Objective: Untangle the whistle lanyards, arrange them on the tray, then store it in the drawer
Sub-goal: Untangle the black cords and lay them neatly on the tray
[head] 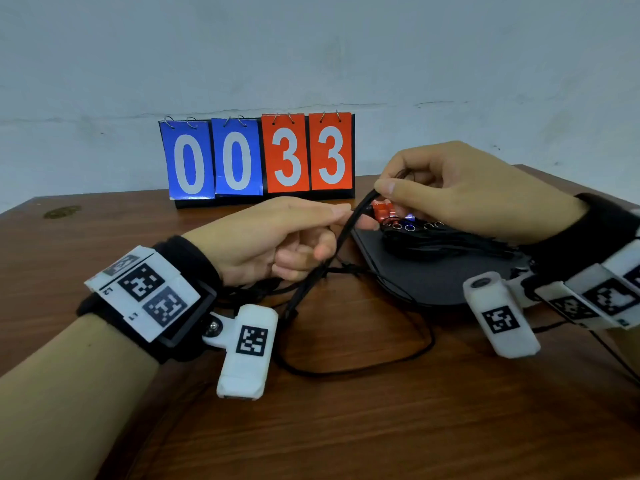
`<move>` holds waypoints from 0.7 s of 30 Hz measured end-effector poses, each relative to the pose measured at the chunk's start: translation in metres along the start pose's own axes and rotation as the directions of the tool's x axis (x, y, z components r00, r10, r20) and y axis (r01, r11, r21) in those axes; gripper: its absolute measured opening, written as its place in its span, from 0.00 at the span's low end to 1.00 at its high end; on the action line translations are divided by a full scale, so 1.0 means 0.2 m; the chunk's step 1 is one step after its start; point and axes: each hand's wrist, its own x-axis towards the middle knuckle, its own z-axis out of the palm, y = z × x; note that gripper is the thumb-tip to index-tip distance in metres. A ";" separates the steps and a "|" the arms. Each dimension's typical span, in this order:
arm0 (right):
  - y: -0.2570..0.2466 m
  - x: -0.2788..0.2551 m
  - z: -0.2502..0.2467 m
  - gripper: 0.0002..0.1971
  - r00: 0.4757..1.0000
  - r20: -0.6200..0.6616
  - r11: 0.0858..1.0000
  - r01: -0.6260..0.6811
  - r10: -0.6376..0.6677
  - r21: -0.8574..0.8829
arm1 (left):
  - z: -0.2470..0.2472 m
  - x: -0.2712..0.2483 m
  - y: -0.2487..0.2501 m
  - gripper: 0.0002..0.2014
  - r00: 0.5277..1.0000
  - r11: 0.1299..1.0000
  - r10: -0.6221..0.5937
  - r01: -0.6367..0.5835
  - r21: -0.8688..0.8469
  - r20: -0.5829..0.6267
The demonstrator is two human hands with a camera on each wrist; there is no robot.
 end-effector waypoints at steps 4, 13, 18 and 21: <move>0.01 0.01 0.00 0.10 0.999 -0.040 1.000 -0.003 0.004 0.028 | 0.01 -0.01 0.00 0.16 0.998 0.999 -0.035 0.034 0.029 0.051; 0.05 0.04 -0.05 0.11 0.971 -0.215 0.970 -0.047 0.100 0.239 | -0.04 -0.01 0.00 0.18 0.996 0.987 0.051 -0.061 -0.146 -0.072; 0.09 0.06 -0.08 0.12 0.944 -0.262 0.949 -0.120 0.200 0.292 | -0.06 0.00 0.00 0.20 0.993 0.978 0.068 -0.086 -0.190 -0.101; 0.10 0.08 -0.09 0.12 0.924 -0.275 0.920 -0.158 0.265 0.358 | -0.06 0.00 0.00 0.21 0.990 0.970 0.078 -0.103 -0.222 -0.120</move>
